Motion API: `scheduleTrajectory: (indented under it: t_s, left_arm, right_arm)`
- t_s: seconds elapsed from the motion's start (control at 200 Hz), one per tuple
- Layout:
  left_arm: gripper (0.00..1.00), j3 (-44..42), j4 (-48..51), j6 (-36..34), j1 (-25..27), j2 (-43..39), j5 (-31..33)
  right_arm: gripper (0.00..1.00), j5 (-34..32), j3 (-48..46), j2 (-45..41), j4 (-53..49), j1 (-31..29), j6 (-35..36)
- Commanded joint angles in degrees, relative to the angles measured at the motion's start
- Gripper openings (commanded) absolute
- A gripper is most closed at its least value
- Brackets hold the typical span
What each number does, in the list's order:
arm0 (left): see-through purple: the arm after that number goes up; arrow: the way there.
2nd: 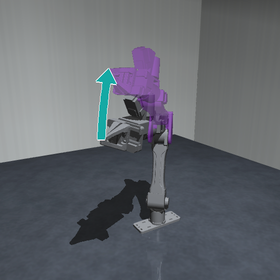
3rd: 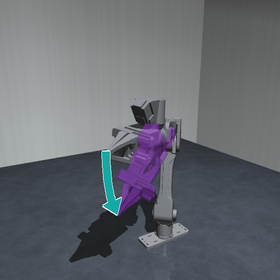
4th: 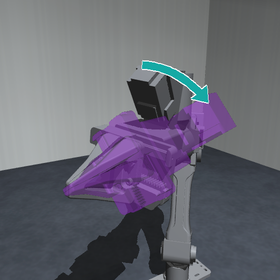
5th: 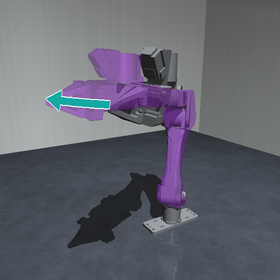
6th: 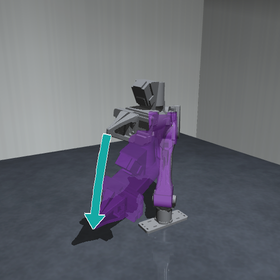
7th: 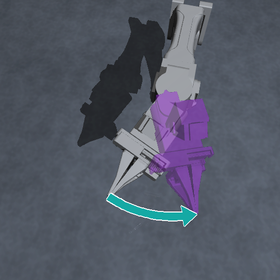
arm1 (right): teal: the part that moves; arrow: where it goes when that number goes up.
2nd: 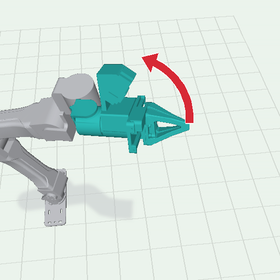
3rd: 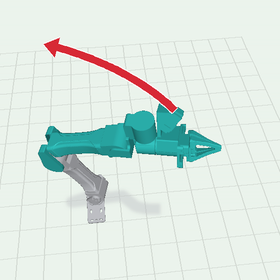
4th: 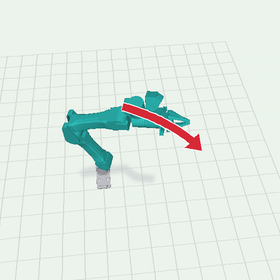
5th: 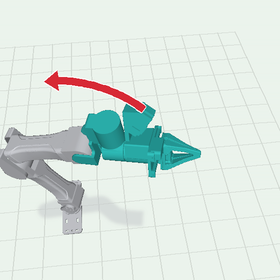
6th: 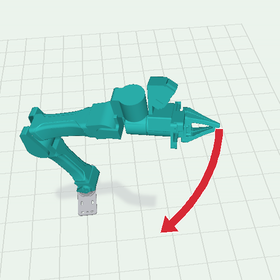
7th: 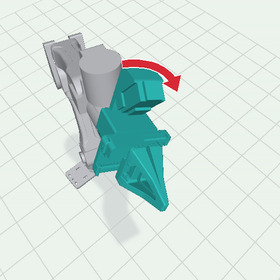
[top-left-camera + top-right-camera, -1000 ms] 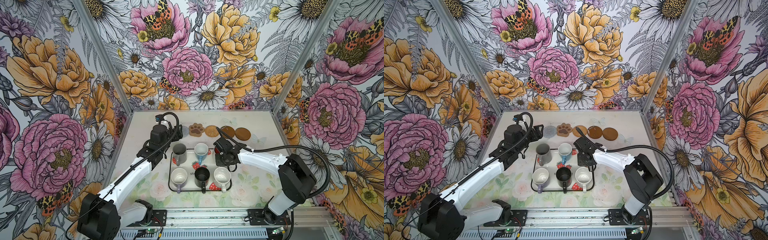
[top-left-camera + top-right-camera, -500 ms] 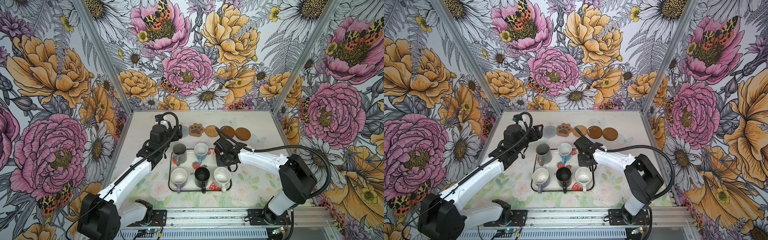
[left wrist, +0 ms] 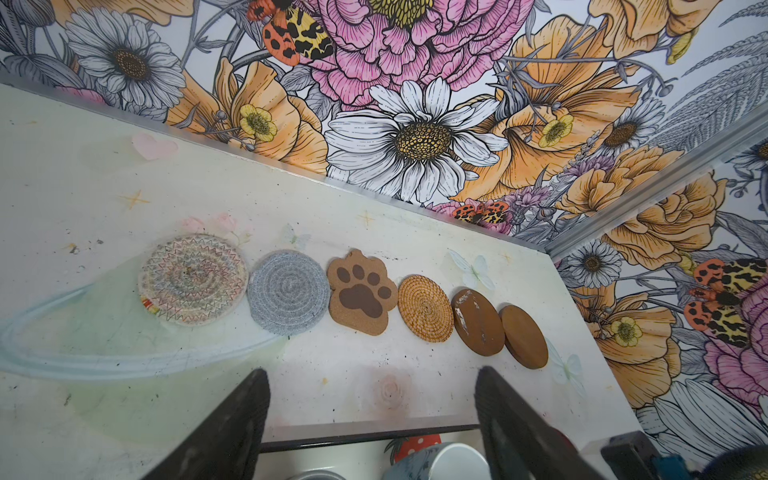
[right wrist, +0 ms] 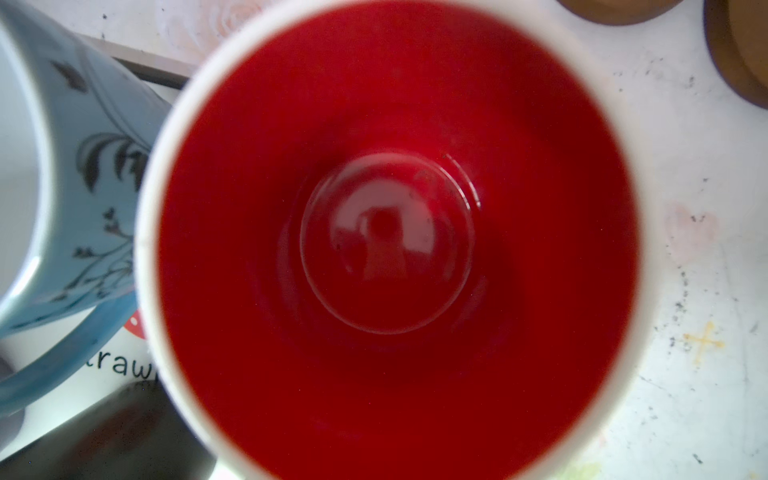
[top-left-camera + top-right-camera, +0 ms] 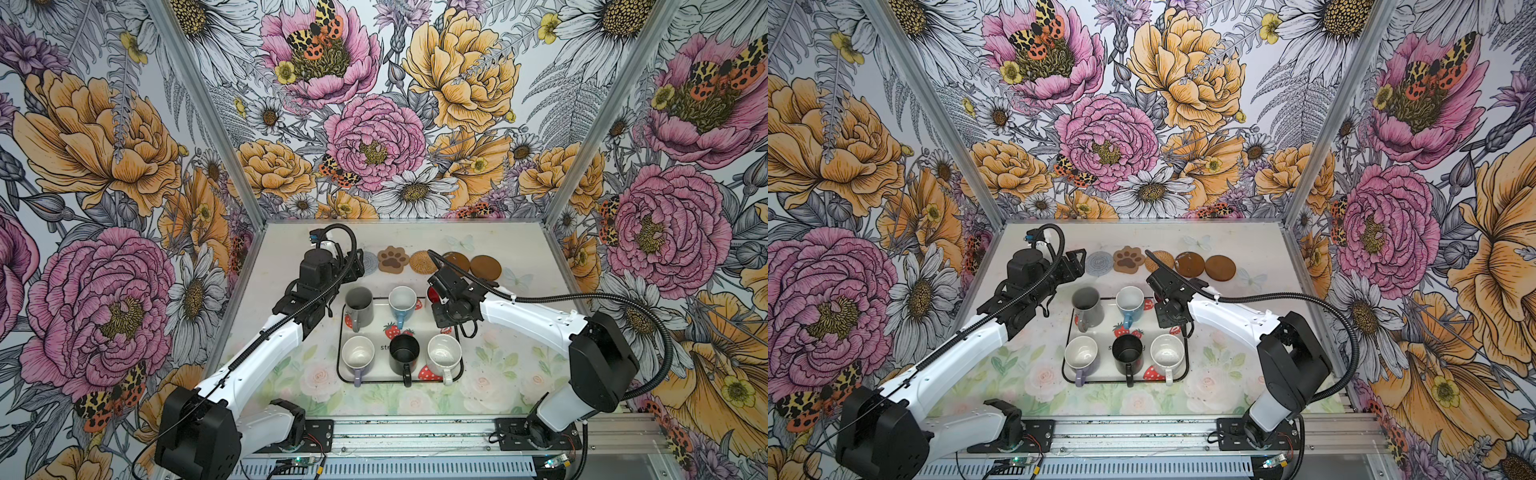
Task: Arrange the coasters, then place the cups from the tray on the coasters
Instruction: 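Lower the right gripper into the red-inside mug and grip it, then lift the red-inside mug with the right gripper toward the farthest wooden coaster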
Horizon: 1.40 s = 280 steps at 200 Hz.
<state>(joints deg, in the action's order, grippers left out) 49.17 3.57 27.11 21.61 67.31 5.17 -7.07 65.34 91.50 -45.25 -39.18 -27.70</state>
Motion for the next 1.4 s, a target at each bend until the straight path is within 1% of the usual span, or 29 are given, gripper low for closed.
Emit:
scheduleTrajectory:
  t_s: [0.0, 0.37, 0.72, 1.091, 1.396]
  left_arm:
    - [0.79, -0.7, -0.8, 0.3, -0.7, 0.3, -0.9]
    - [0.79, -1.1, -0.8, 0.4, -1.5, 0.6, -1.1]
    - [0.80, -1.3, -1.1, 0.8, -2.2, 1.0, -1.4]
    - [0.80, -1.9, -1.2, 1.1, -2.9, 0.3, -1.6]
    - [0.80, -2.7, -1.2, 1.3, -4.0, -0.6, -1.9]
  right_arm:
    - [0.00, -2.3, 3.1, -3.0, 1.0, 0.7, 1.8]
    - [0.00, -1.8, 5.2, -3.8, 0.9, 4.8, 4.2]
    - [0.00, -1.3, 7.1, -3.9, 0.9, 11.2, 8.9]
    - [0.00, 1.3, 10.9, 0.3, 1.0, 20.7, 14.0]
    - [0.00, 2.5, 17.2, 7.3, 1.3, 28.3, 17.5]
